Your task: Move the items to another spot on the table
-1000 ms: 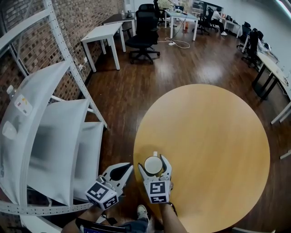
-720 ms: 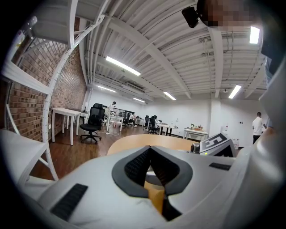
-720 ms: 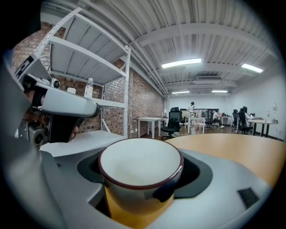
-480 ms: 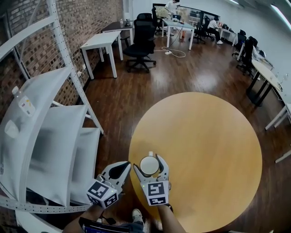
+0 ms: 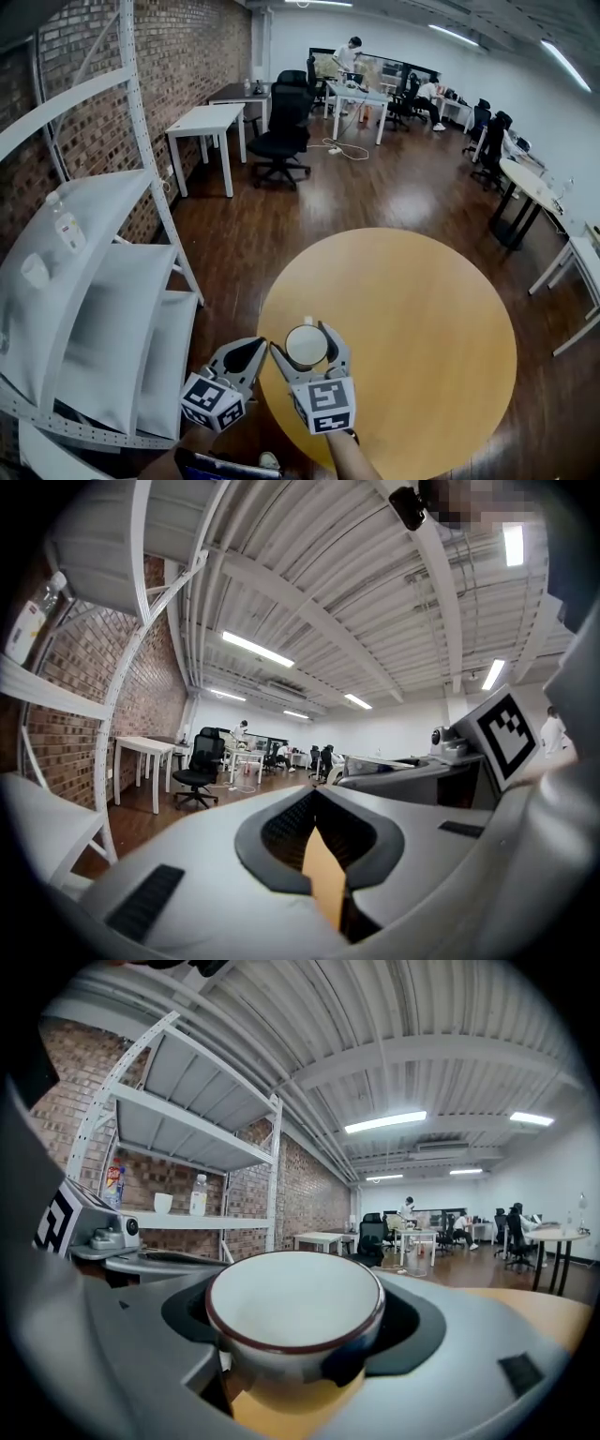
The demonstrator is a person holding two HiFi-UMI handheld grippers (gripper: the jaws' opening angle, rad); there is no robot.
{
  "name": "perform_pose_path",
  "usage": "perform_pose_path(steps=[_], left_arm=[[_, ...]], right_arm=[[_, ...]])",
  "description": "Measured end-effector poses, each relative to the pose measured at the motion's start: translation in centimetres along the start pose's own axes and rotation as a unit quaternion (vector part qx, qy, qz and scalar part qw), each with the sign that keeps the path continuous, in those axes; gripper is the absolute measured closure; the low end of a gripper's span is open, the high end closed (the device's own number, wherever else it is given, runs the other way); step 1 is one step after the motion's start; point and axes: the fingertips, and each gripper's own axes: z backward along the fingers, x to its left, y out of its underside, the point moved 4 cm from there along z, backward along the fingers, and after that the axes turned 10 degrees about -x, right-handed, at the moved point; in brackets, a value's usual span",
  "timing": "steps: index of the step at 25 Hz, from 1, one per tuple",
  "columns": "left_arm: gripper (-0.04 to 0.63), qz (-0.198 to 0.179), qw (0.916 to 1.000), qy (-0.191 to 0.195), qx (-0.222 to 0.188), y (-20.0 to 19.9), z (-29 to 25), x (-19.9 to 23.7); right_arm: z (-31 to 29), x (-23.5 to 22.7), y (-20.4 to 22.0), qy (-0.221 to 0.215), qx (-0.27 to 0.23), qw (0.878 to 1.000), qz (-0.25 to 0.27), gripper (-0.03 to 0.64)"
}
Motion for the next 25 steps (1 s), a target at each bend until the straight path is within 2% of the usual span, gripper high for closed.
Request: perform_pose_path(steps=[4,11,17,25], left_arm=[[0.591,-0.015,0.9996,0.004,-0.023,-1.7,0.2,-1.0],[0.591,-0.013,0.9993,0.009,-0.033,-2.9,1.2,-2.7],[0.591,-0.012,0.9988,0.035,-0.033,-2.8,0.5,-3.7],[0.591,-0.010,0.9952,0.093,-0.030,-2.5,-1.8,-7.1]], right_arm=[[0.9,0.3,-2.0,-0.003,-0.010,1.000,0.018,0.199],[2.9,0.8,-2.8,0.007,-0.007,0.999,0.030,0.199],[4.3,-0.2,-3.2,0.037,-0.011,0.999,0.034,0.199],[7.4,-3.1,-3.6,0.085,-0.015,0.996,0.036,0.199]])
